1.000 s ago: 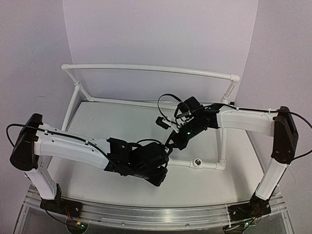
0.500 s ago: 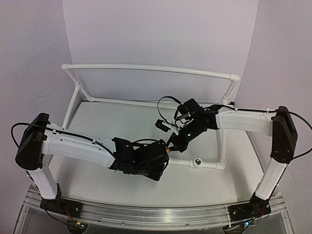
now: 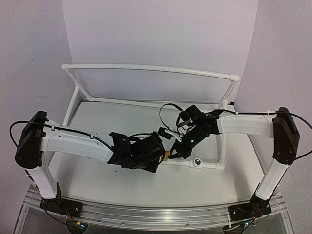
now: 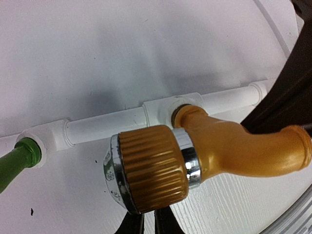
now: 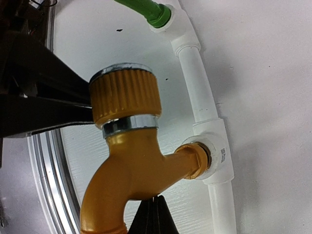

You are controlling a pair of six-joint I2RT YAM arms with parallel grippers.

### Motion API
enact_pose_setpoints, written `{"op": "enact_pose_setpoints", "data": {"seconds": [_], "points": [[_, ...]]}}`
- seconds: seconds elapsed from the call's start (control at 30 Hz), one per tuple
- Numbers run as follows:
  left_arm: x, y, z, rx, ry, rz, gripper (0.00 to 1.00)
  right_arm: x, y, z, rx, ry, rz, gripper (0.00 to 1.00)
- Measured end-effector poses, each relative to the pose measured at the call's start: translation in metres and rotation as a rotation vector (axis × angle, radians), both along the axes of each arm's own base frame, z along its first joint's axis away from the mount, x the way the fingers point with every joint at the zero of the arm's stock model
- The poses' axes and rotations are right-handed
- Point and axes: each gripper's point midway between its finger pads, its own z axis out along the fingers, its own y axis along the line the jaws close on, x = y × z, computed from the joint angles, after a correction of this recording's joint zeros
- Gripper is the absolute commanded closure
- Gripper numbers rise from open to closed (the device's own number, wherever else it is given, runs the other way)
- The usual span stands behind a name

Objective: Install the water faucets

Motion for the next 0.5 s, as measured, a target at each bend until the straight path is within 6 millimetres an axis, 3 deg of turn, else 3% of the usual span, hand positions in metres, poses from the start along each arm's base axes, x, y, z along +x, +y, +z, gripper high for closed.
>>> {"op": "enact_pose_setpoints", "data": {"seconds": [0.3, 0.5], "points": [[0.011, 0.003, 0.015, -0.037, -0.027, 0.014, 0.9, -0.011, 0.001, -0.001, -0.004, 0.008, 0.021, 1.0], [0.017, 0.003, 0.021, -0.071, -0.041, 0.028, 0.9, -0.013, -0.004, 0.014, 0.003, -0.026, 0.015, 1.0]]}}
